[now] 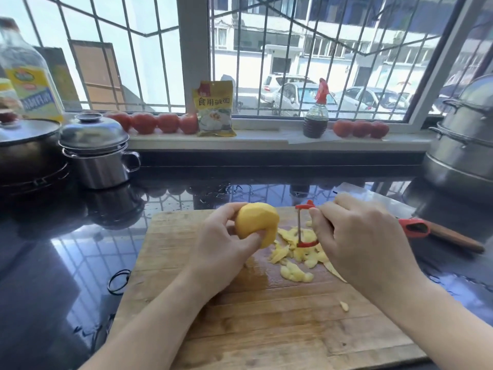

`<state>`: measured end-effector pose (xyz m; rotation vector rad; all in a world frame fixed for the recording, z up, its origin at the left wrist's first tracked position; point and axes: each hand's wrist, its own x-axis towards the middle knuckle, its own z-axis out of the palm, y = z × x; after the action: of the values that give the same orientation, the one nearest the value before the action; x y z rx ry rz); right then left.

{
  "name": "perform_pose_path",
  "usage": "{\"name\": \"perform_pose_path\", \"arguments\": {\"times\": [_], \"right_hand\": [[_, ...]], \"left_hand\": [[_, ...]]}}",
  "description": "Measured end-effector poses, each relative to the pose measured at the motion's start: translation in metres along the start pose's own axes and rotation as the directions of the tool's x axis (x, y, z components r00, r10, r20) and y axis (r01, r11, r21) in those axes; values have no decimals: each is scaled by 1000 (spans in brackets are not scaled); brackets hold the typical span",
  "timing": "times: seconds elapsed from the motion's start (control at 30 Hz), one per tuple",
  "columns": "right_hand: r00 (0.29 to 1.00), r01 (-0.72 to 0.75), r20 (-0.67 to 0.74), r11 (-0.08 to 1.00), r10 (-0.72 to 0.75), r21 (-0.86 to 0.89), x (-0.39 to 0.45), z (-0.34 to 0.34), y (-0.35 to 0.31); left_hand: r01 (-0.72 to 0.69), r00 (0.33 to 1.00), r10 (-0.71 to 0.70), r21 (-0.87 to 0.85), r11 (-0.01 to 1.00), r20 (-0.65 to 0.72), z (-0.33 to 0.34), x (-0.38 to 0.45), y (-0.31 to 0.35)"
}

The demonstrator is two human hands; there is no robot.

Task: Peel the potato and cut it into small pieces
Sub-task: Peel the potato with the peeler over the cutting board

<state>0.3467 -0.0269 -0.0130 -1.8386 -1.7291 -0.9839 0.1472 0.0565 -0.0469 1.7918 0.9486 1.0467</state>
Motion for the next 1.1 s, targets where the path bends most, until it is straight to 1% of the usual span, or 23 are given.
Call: {"name": "perform_pose_path", "arguments": {"times": [0.03, 0.1, 0.23, 0.3, 0.4, 0.5, 0.6, 0.67, 0.73, 0.83, 0.93, 1.0, 1.1], "right_hand": [[999, 30, -44, 999, -28, 43, 4, -3, -3], [989, 136, -70, 988, -131, 73, 11, -4, -11], [953, 301, -38, 953, -300, 24, 25, -4, -24], [937, 350, -8, 937, -350, -4, 31, -4, -27], [930, 366, 40, 929, -365, -52, 38, 0, -30], [938, 346, 51, 937, -344, -51, 39, 3, -28], [961, 274, 39, 961, -273, -28, 38, 5, -23], [975, 222, 7, 975, -222, 25, 35, 8, -21], [987, 160, 3, 982, -161, 100, 33, 12, -21], [996, 67, 38, 978, -76, 197, 30, 14, -23], [1000, 7, 19, 966, -13, 260, 29, 15, -21], [999, -26, 49, 968, 14, 250, 27, 17, -15], [986, -75, 160, 980, 46, 182, 14, 23, -6]], "left_hand": [[-28, 1000, 29, 37, 999, -10, 0, -1, 0], [-67, 997, 70, 86, 994, -28, 1, -1, -1], [-76, 997, 80, 131, 988, -22, 2, 1, -5], [-85, 996, 88, 116, 990, -20, 2, 1, -4], [-97, 994, 101, 99, 990, -29, 2, 2, -4], [-87, 996, 89, 84, 993, -29, 2, 2, -6], [-47, 999, 47, 28, 999, -14, 1, 4, -7], [-24, 1000, 24, -7, 1000, 6, 1, 4, -8], [11, 999, -8, -77, 997, 31, 2, 4, -7], [57, 997, -44, -196, 979, 71, 4, 4, -4], [83, 996, -65, -299, 951, 68, 4, 4, -1], [88, 996, -80, -373, 924, 35, 2, 5, -2], [86, 994, -108, -467, 880, -21, -1, 8, -3]]}}
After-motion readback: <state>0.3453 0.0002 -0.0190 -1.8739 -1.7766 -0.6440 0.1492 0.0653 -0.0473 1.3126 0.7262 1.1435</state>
